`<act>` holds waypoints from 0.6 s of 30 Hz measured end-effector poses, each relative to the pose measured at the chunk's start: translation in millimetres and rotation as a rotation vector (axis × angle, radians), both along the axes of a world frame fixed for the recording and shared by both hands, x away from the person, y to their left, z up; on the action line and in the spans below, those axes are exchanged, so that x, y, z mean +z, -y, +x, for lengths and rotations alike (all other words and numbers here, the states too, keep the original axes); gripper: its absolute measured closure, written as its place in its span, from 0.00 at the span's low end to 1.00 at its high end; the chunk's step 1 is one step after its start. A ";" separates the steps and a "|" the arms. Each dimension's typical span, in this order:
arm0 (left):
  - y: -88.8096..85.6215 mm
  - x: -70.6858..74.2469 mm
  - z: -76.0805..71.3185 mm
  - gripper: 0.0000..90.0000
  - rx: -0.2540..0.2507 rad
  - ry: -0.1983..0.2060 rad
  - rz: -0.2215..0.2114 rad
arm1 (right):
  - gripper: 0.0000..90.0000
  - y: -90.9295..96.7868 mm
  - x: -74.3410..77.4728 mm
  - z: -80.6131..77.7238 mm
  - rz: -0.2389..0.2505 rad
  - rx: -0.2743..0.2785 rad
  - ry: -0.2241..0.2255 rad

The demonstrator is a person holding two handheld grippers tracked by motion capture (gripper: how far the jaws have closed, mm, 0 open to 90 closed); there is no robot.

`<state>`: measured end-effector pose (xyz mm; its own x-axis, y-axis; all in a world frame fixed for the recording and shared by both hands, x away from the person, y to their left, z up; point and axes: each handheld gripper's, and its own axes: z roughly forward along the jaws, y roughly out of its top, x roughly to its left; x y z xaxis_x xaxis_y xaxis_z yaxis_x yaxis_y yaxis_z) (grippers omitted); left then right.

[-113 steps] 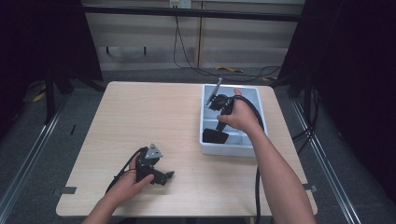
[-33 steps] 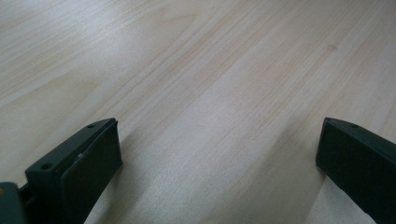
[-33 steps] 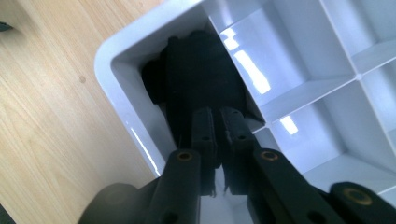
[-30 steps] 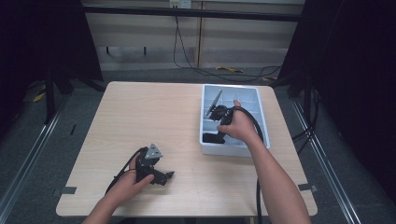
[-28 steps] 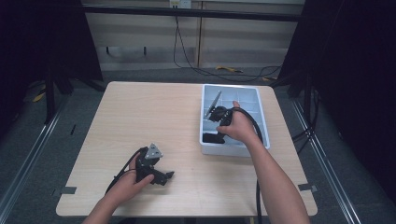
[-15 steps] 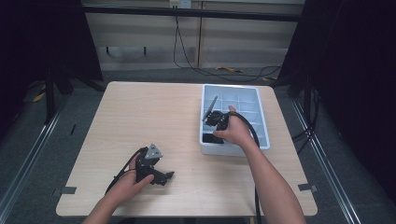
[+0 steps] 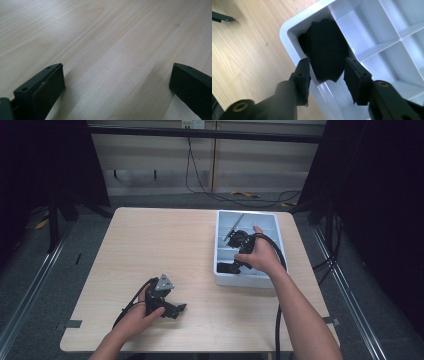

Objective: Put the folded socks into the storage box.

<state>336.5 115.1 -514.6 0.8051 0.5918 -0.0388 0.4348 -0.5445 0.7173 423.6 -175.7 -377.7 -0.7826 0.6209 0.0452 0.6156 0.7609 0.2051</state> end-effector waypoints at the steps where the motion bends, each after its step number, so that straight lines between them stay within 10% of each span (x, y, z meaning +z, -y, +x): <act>1: 0.0 0.0 0.0 0.00 0.000 0.000 0.000 | 0.61 0.0 0.0 0.0 0.000 0.000 0.000; 18: 0.0 0.0 0.0 0.00 0.000 0.000 0.000 | 0.33 15.2 19.1 -29.0 0.051 -0.036 0.071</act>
<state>336.4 115.1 -514.6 0.8049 0.5921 -0.0383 0.4348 -0.5445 0.7173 394.6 -190.9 -358.6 -0.7621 0.6471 0.0226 0.6250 0.7261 0.2865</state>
